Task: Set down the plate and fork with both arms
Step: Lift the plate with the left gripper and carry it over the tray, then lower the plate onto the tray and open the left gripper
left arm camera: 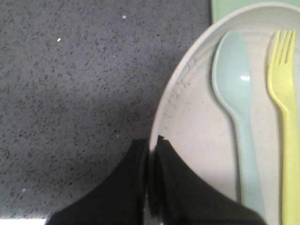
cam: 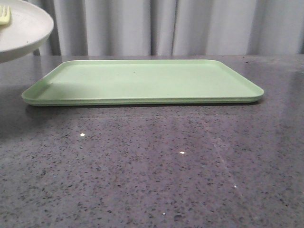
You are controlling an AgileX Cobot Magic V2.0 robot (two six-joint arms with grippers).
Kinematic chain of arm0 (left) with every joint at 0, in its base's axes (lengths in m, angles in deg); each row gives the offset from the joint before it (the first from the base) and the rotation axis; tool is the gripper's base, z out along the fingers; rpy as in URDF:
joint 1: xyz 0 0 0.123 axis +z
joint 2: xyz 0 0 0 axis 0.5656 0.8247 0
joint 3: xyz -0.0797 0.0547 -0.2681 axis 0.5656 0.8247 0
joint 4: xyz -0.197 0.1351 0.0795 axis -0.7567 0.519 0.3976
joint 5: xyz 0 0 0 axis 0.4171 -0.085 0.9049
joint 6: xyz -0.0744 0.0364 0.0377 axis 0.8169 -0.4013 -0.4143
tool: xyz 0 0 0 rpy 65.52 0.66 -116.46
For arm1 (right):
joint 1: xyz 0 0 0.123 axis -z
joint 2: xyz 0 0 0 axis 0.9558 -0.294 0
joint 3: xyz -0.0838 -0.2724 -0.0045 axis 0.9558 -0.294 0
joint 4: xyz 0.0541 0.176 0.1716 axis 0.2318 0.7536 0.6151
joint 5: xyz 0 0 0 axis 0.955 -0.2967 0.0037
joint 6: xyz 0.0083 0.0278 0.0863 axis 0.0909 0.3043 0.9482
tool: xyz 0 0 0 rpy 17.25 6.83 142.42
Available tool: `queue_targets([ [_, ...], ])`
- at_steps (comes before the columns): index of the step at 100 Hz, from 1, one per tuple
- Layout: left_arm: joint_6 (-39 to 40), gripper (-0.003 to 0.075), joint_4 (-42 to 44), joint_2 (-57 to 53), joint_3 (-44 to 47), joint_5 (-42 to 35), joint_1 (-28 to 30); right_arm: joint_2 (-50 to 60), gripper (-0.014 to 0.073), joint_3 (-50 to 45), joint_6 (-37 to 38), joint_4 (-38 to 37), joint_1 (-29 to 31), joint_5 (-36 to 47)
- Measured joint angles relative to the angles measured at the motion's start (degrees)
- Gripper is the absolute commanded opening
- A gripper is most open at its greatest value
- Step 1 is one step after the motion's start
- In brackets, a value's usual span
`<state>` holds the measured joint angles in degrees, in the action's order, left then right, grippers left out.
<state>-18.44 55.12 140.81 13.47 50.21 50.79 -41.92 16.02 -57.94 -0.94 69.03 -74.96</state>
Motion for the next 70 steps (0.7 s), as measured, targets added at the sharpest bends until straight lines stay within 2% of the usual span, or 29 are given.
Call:
queue_targets([
  [15, -0.3, -0.0021, -3.3, 4.3, -1.2, -3.3, -2.0, 0.0, 0.0521, 0.0, 0.0, 0.0, 0.0, 0.0],
  [46, 2.0, -0.0021, -6.4, 20.1, -8.3, -11.2, -18.2, 0.0, 0.0521, 0.0, 0.0, 0.0, 0.0, 0.0],
  [70, 5.1, -0.0021, -6.7, 32.9, -17.1, -12.6, -25.8, 0.0, 0.0521, 0.0, 0.0, 0.0, 0.0, 0.0],
])
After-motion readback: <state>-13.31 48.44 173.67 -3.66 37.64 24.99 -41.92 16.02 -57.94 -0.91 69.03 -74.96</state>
